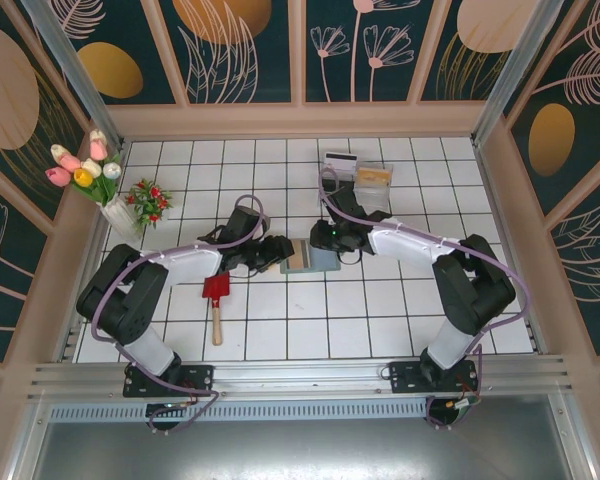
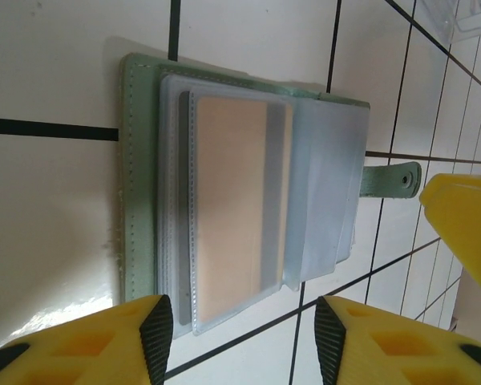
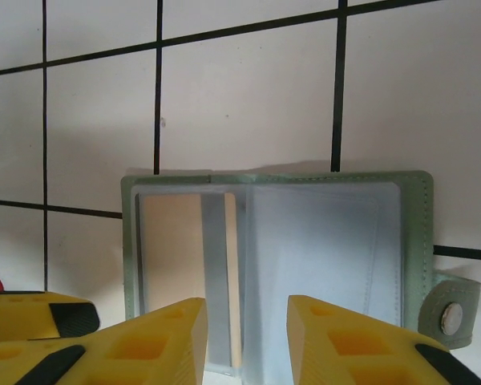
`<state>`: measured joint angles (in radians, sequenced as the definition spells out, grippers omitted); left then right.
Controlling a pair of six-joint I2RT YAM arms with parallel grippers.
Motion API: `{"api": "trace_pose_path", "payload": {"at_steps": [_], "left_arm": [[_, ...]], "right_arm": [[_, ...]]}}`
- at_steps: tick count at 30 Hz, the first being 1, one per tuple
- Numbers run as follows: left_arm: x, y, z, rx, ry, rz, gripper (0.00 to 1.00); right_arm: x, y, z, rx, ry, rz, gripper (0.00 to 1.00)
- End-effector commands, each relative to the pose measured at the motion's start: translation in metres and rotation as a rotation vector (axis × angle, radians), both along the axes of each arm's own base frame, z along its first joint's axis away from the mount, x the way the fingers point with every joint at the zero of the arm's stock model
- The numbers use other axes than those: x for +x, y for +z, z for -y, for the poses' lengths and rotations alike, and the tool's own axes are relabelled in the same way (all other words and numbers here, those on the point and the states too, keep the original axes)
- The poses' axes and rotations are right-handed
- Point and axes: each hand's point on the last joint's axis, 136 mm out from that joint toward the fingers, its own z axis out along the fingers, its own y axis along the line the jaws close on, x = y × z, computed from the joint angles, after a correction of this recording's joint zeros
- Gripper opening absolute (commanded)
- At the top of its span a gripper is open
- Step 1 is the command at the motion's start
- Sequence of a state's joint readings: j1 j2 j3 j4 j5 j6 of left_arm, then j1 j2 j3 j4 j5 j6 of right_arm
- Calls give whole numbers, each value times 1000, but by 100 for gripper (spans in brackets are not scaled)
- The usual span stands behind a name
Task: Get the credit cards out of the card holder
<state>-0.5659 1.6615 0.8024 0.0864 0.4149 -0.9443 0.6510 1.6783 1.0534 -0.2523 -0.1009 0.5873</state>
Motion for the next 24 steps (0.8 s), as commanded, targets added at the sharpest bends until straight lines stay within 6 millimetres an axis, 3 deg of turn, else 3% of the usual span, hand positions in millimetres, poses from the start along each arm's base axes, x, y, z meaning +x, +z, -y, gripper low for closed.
{"api": "trace_pose_path", "payload": {"at_steps": [1,6,7,17,24], "left_arm": [[6,4,10,-15,-16,8,50],[8,4,15,-20,-27,4,47],[7,-7,14,-4,-28,-21,47],[8,-20,18,11,-42,-56,50],[8,-20,21,3,-51,-59,48]], "right_arm": [[1,-15,3,4,-74,-31,33],[-3,-28,6,-19,-79,-59,33],[-4,-32,7,-24,-79,-66,33],[-12,-63,16,-95,-90,-136,33],[-21,-82,20,-122,-87,-186,33]]}}
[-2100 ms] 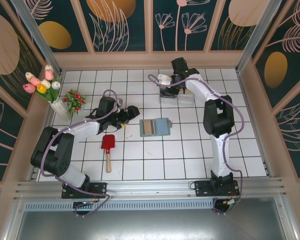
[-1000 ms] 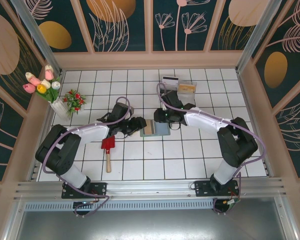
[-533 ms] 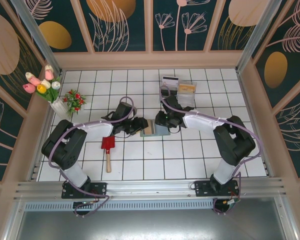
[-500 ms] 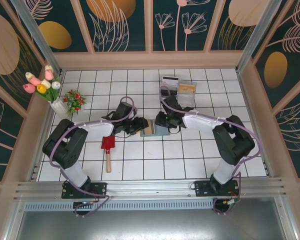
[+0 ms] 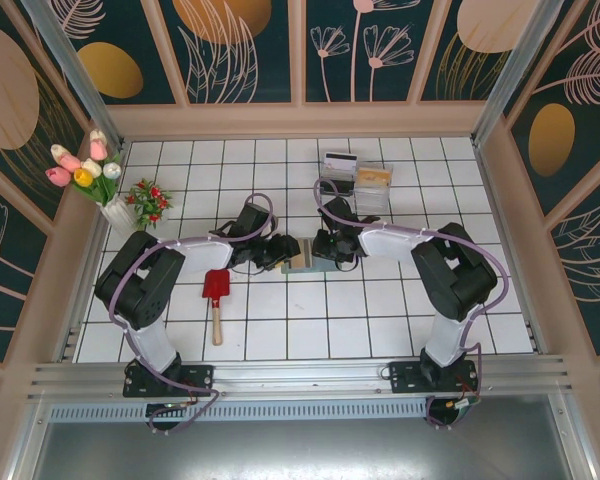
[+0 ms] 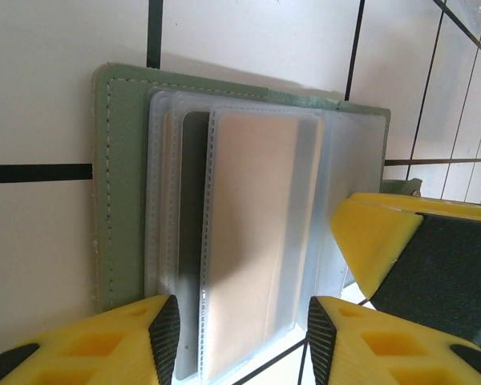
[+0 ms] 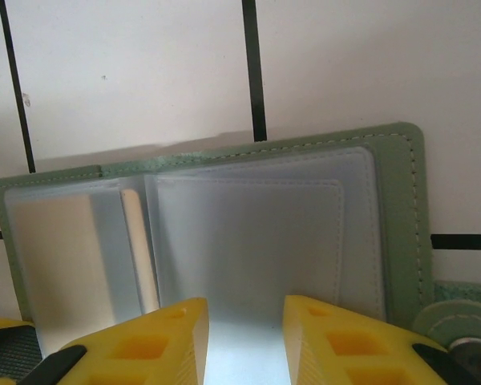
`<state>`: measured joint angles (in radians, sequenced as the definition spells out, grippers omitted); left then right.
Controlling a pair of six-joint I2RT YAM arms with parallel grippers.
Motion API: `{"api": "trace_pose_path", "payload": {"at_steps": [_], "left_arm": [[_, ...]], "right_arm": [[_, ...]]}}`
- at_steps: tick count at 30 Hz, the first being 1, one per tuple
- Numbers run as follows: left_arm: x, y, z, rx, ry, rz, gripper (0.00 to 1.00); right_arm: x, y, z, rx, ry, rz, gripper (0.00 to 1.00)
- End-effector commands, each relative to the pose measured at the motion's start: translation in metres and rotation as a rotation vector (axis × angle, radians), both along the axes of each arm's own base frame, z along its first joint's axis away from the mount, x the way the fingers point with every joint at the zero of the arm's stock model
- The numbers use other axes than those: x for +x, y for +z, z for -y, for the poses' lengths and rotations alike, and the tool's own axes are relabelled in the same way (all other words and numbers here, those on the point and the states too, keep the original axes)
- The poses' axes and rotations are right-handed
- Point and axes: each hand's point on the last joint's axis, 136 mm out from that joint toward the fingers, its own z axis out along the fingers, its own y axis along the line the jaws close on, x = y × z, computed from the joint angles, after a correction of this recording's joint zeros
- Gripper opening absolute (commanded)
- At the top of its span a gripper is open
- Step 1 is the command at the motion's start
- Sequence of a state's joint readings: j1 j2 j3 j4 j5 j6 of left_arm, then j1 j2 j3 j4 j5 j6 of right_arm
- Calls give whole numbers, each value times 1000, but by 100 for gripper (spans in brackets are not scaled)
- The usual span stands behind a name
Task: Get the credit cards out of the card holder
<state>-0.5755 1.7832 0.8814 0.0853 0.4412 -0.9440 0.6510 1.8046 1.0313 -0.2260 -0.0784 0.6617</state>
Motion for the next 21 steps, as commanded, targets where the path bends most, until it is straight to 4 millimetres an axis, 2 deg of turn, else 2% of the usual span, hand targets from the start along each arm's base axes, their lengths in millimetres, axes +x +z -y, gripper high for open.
{"api": "trace_pose_path", "payload": {"at_steps": [1,13,17,21], "left_arm": [[0,0,7,-9,-29,-9,47],[4,8,14,-28,-65,12,39],[4,14,19,-60,-85,25,39],[3,22,27,-119,-107,33,37]], "right_arm": [[-17,-28,11,-58,-10,-76,33],[-21,-33,12,-49,-3,-89,30],[-16,-21,7,-10,-4,-57,29],[-8,4,3,57,-21,8,28]]}}
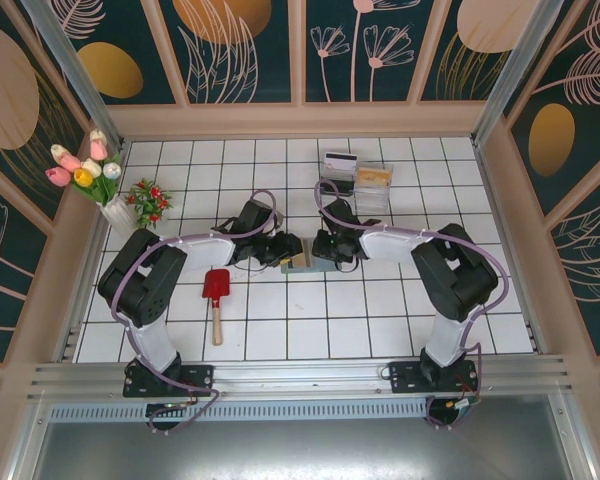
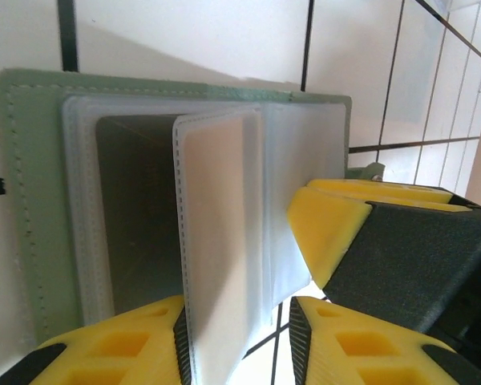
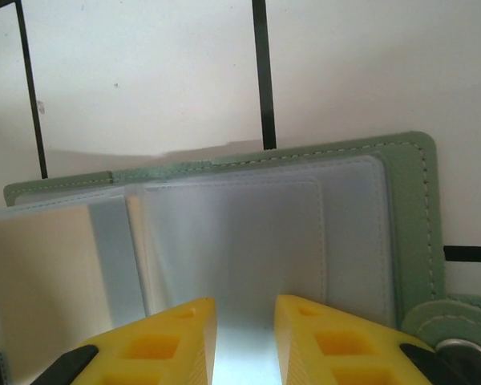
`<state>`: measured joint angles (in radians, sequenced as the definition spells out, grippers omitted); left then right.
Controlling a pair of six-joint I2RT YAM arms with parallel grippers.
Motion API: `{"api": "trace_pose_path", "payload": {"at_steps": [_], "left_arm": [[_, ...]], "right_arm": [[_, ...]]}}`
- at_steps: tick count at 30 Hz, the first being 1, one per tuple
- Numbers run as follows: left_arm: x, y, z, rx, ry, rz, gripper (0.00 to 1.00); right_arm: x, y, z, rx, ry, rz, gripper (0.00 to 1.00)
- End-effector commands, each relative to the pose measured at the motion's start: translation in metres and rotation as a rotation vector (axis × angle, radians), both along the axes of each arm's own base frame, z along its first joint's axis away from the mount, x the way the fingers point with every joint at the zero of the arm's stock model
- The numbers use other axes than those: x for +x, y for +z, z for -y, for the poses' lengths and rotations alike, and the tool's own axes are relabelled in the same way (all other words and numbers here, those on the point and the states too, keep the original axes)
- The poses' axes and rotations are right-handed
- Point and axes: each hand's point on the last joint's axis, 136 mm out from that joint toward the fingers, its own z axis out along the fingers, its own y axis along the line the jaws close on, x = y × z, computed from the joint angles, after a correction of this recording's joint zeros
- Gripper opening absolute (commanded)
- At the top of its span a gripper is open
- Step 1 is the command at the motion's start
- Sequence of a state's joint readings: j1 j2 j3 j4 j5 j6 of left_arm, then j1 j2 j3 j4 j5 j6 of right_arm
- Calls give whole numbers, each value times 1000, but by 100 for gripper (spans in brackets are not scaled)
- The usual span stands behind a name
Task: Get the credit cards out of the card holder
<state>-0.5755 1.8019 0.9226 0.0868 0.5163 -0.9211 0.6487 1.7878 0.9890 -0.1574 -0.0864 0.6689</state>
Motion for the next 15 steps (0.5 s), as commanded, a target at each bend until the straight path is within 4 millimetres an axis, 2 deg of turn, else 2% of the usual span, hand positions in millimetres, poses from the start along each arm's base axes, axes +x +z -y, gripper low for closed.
{"api": "trace_pose_path", "payload": {"at_steps": [1,8,15], "left_arm": [[2,12,14,-74,-46,29,37],[2,23,24,-142,-70,45,36],[1,26,35,-170,-100,52,37]], "right_arm": [[-6,10,4,41,-24,-2,28],[1,44,11,115,-70,81,28],[4,62,25,155,-126,138,29]]}}
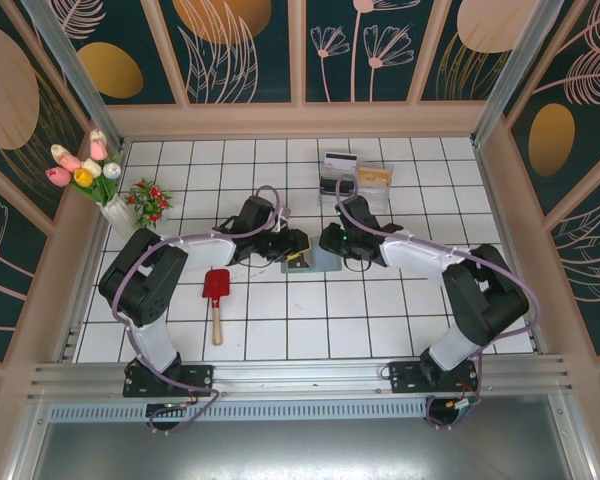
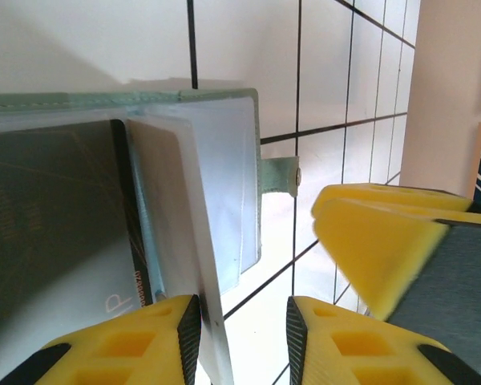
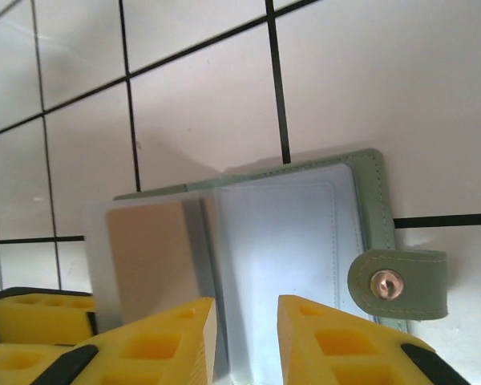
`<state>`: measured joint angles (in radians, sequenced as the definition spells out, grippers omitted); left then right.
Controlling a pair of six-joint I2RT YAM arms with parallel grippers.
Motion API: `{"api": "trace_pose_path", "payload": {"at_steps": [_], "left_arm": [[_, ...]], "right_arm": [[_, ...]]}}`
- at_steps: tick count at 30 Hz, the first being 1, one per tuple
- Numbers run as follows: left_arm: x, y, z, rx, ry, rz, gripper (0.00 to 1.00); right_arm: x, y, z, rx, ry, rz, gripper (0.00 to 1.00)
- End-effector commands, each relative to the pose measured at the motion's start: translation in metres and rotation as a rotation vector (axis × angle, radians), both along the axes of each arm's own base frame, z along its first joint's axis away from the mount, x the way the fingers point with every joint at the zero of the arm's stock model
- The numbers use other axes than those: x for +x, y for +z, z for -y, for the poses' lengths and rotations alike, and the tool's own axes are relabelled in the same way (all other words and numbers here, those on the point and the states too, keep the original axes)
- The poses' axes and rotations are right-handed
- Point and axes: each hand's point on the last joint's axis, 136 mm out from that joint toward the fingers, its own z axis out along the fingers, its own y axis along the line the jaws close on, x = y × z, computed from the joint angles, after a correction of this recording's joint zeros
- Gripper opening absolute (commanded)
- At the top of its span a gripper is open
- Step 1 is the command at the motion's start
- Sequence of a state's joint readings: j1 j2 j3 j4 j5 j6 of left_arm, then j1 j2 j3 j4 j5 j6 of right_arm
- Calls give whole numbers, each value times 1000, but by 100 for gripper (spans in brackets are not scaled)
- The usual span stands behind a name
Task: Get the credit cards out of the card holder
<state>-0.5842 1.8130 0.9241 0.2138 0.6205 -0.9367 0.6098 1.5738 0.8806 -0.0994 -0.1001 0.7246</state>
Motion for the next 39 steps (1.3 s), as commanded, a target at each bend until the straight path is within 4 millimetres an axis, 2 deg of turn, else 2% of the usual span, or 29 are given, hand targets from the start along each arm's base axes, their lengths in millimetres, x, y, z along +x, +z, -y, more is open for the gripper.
{"api": "trace_pose_path", "payload": {"at_steps": [1,7,10,12,13,16,20,25,30,34,39], "left_arm": [[0,6,15,-51,-39,10,37],[-2,7,26,-65,-59,12,39],[3,14,35,-80,-68,30,41],[3,12,37,-79,-72,29,43],[4,12,38,-80,-72,30,45],[5,9,37,-72,-67,27,44],[7,4,35,-50,-48,22,43],[14,2,21,30,17,47,38],[23,3,0,87,110,66,34],[23,3,-3,89,115,55,34],[17,-10,-6,115,100,16,35]], "right_arm": [[5,12,11,34,-63,41,29],[8,21,33,49,-145,69,29],[4,23,36,60,-154,71,29],[3,24,36,63,-153,74,29],[9,24,47,63,-185,76,30],[9,27,48,65,-186,81,30],[10,34,43,80,-158,102,30],[8,37,22,108,-53,103,28],[9,22,4,136,5,46,21],[11,8,0,124,7,2,18],[5,-11,-4,79,27,-54,17]]}}
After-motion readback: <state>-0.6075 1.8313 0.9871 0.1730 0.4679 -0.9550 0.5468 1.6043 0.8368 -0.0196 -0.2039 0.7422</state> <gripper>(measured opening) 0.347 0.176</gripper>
